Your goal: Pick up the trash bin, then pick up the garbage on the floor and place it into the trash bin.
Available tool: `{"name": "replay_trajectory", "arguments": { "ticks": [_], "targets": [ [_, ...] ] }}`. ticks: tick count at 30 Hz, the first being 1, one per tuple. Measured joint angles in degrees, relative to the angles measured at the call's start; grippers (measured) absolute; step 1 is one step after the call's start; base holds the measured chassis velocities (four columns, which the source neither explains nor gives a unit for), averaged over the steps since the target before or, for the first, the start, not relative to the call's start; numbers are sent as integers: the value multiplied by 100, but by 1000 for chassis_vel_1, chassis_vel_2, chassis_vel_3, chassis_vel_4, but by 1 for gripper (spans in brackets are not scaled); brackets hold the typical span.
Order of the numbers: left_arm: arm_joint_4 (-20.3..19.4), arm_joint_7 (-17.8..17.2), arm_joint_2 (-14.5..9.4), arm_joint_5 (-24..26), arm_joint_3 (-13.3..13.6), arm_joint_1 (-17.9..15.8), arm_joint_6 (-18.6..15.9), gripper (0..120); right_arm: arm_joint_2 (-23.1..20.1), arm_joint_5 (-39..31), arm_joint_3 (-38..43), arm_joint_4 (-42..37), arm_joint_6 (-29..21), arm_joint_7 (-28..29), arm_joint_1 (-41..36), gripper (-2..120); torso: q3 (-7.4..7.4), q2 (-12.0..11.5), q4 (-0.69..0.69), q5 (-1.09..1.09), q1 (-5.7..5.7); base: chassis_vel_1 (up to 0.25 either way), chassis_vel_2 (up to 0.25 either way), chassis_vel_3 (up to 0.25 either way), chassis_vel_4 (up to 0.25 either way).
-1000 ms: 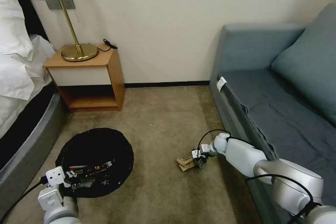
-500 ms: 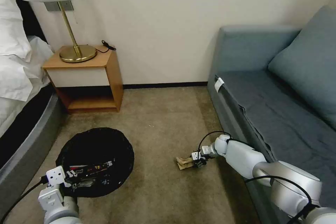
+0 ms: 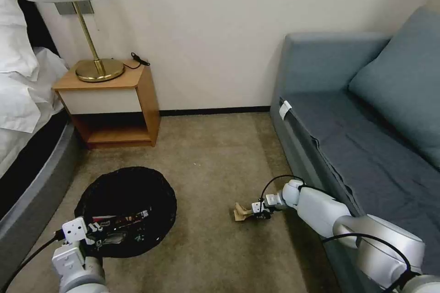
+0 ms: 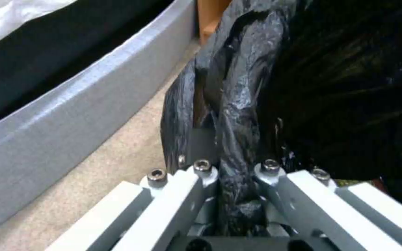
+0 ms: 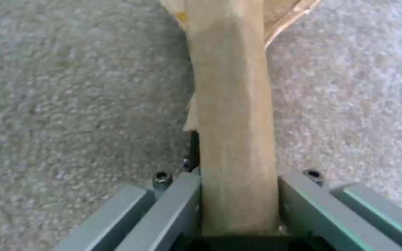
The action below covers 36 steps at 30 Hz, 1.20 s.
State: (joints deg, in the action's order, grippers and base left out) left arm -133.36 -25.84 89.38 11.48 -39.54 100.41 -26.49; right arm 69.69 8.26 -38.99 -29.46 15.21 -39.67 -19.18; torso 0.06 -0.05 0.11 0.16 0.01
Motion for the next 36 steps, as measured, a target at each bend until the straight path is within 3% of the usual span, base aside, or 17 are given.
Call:
{"name": "replay_trajectory", "arguments": {
  "ticks": [5,20,26,30,31,36],
  "targets": [
    [5,3,4,-39,66,-37,-12,3,-286,-389,-14,-368,-64,18,42,0,-3,0,-10,-10,0,0,0,0,0],
    [54,5,-1,-73,103,-66,-40,3,-888,-1061,438,-1147,-144,108,102,0,-6,2,-11,-18,0,0,0,0,0],
    [57,7,-6,-73,115,-73,-35,3,-1310,-1897,883,-2350,-349,262,86,0,-6,3,-12,-16,0,0,0,0,0],
    [64,7,-7,-76,163,-104,-36,3,-1564,-2857,1034,-3883,-624,464,206,0,-6,4,-12,-18,0,0,0,0,0],
    [64,7,-7,-76,163,-104,-36,3,-1564,-2857,1034,-3883,-624,464,206,0,-6,4,-12,-18,0,0,0,0,0],
    [65,10,-3,-90,198,-110,-51,3,-1477,-3771,664,-5346,-947,1313,535,0,-6,5,-10,-18,0,0,0,0,0]
  ]
}}
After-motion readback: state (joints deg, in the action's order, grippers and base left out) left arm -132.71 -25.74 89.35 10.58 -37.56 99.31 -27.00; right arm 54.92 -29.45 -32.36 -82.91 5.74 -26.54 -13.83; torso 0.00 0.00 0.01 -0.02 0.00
